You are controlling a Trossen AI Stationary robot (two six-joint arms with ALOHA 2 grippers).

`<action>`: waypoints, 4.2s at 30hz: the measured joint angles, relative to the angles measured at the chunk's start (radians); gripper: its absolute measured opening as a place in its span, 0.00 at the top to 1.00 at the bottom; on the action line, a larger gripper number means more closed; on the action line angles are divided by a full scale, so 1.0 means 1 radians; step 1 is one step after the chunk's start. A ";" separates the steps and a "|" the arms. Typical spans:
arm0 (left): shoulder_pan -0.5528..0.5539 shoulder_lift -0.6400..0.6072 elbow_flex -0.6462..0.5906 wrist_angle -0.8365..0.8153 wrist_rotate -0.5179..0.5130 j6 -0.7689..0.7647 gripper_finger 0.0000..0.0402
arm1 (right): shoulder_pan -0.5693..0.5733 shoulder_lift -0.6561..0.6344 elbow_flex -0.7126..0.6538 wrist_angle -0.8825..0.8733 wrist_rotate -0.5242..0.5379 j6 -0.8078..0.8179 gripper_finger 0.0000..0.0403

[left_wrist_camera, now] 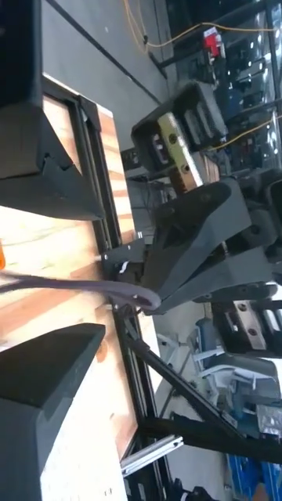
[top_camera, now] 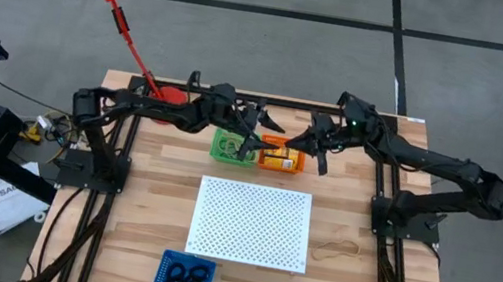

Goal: Pick & Place Office Desk Supplies
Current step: Put the violet rubber band into the green bin, then put the brown rubber band into the green bin

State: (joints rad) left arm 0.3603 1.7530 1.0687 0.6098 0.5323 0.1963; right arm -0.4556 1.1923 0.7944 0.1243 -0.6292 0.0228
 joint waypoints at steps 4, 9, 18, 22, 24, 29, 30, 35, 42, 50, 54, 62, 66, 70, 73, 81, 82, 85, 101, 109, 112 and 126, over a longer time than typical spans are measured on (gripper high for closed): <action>0.000 0.018 0.006 0.014 0.000 -0.022 0.50 | -0.009 0.000 0.000 0.023 -0.004 0.000 1.00; 0.000 0.033 0.019 0.007 -0.036 -0.015 0.69 | -0.012 0.000 0.000 0.023 -0.025 0.000 1.00; 0.009 0.032 0.019 -0.031 -0.036 0.017 0.99 | -0.013 0.000 0.000 0.019 -0.025 -0.023 1.00; -0.001 0.031 0.019 -0.069 -0.045 0.057 1.00 | -0.024 0.000 0.000 0.015 -0.025 -0.024 1.00; 0.001 0.031 0.019 -0.113 -0.065 0.067 1.00 | -0.033 0.000 0.000 0.014 -0.025 -0.030 1.00; 0.022 0.030 0.019 -0.235 -0.178 0.095 1.00 | -0.062 -0.001 0.000 0.017 -0.021 -0.031 0.91; 0.025 0.025 0.017 -0.259 -0.197 0.097 1.00 | -0.070 -0.001 0.000 0.017 -0.020 -0.031 0.88; 0.037 -0.022 0.013 -0.404 -0.265 0.115 1.00 | -0.096 -0.001 0.000 0.006 0.000 -0.031 0.68; 0.039 -0.158 -0.062 -0.501 -0.352 0.117 1.00 | -0.132 -0.001 -0.001 -0.029 0.001 -0.035 0.46; 0.052 -0.193 -0.165 -0.480 -0.436 0.073 1.00 | -0.146 -0.001 -0.001 -0.056 0.001 -0.041 0.44; 0.073 -0.178 -0.195 -0.472 -0.457 0.055 1.00 | -0.152 -0.001 -0.001 -0.078 0.001 -0.042 0.46; 0.087 -0.170 -0.252 -0.467 -0.453 0.008 1.00 | -0.179 -0.001 -0.001 -0.133 0.001 -0.033 0.47; 0.087 -0.168 -0.275 -0.481 -0.429 0.001 0.99 | -0.196 -0.002 -0.001 -0.239 0.025 -0.023 0.47; 0.091 -0.168 -0.303 -0.494 -0.433 -0.003 0.95 | -0.193 -0.002 -0.002 -0.376 0.113 -0.023 0.47; 0.091 -0.168 -0.306 -0.500 -0.472 -0.018 0.89 | -0.176 -0.002 -0.002 -0.441 0.128 -0.005 0.47; 0.091 -0.235 -0.307 -0.526 -0.536 -0.010 0.63 | -0.122 -0.002 -0.002 -0.636 0.211 0.052 0.47; 0.091 -0.252 -0.307 -0.524 -0.536 0.003 0.59 | -0.112 -0.002 -0.002 -0.665 0.225 0.059 0.47; 0.091 -0.319 -0.307 -0.512 -0.530 0.031 0.51 | -0.071 -0.002 -0.002 -0.772 0.268 0.093 0.47; 0.066 -0.559 -0.307 -0.423 -0.262 0.114 0.48 | 0.475 -0.003 -0.109 -1.026 0.395 0.416 0.47; 0.012 -0.552 -0.307 -0.335 -0.262 0.114 0.53 | 0.764 -0.003 -0.109 -1.034 0.518 0.709 0.47; -0.010 -0.552 -0.307 -0.304 -0.262 0.114 0.54 | 0.861 -0.003 -0.118 -1.031 0.568 0.823 0.47; -0.067 -0.552 -0.307 -0.218 -0.271 0.111 0.55 | 1.032 -0.002 -0.346 -0.761 0.627 1.001 0.47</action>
State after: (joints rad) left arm 0.2933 1.2015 0.7620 0.3915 0.2612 0.3069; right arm 0.5762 1.1901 0.4481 -0.6368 -0.0018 1.0242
